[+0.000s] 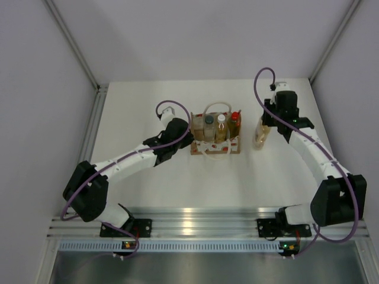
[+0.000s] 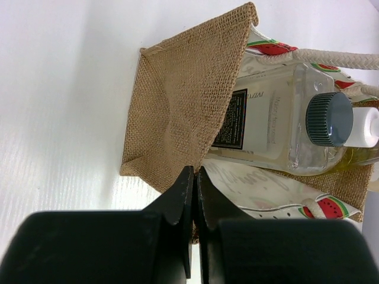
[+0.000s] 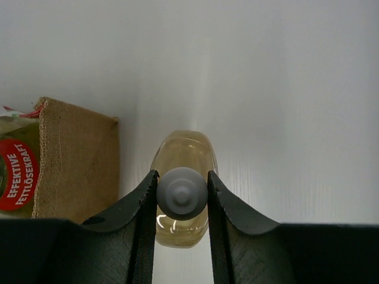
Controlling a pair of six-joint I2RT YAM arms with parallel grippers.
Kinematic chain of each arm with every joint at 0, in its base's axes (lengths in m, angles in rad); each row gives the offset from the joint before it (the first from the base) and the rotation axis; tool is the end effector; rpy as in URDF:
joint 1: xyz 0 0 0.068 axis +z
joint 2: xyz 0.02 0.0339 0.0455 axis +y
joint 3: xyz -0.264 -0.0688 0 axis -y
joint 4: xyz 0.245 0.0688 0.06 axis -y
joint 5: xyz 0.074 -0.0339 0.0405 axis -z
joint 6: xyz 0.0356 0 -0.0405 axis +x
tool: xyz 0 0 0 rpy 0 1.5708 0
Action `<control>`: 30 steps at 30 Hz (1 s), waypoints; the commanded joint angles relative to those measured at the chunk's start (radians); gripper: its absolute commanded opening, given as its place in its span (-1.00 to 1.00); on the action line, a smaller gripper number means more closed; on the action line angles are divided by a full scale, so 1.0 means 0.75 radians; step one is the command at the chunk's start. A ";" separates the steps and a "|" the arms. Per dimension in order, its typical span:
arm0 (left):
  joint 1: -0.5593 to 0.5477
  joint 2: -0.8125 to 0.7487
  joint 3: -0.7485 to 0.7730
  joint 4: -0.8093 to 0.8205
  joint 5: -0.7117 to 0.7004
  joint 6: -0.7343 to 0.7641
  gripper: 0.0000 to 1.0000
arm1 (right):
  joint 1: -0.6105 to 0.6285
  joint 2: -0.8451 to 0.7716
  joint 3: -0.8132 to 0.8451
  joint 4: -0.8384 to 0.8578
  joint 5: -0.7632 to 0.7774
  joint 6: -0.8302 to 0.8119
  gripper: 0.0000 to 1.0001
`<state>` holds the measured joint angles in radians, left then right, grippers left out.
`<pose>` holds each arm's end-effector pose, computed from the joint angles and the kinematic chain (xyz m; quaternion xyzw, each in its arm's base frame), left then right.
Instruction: Take the personal care products out of the canvas bag
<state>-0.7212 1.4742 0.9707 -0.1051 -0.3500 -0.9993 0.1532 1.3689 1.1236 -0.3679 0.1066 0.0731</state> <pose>0.2531 -0.2062 0.2492 -0.2008 0.8534 -0.2447 0.4142 0.3057 0.0434 0.3079 -0.0110 0.8866 0.0050 0.4625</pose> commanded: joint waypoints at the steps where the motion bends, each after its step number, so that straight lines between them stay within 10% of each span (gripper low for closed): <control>1: -0.006 -0.019 0.023 -0.073 0.076 0.034 -1.00 | -0.010 -0.160 -0.048 0.366 -0.017 0.011 -1.00; 6: -0.006 -0.018 0.023 -0.075 0.080 0.038 -1.00 | -0.010 -0.164 -0.101 0.362 0.032 0.060 -0.88; 11: -0.006 -0.019 0.025 -0.073 0.086 0.042 -1.00 | -0.008 -0.195 -0.124 0.350 0.046 0.080 0.59; 13: -0.006 -0.014 0.029 -0.073 0.094 0.050 -1.00 | -0.008 -0.207 -0.110 0.323 0.044 0.093 0.76; 19: -0.006 -0.004 0.037 -0.073 0.101 0.052 -1.00 | 0.019 -0.291 -0.069 0.259 -0.087 0.191 0.62; 30: -0.006 0.010 0.050 -0.079 0.103 0.062 -1.00 | 0.619 -0.216 0.046 0.184 0.250 0.379 0.39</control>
<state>-0.7212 1.4750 0.9836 -0.1162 -0.3092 -0.9661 0.5262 1.1713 1.0775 -0.2363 0.1837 0.2848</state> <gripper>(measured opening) 0.047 0.703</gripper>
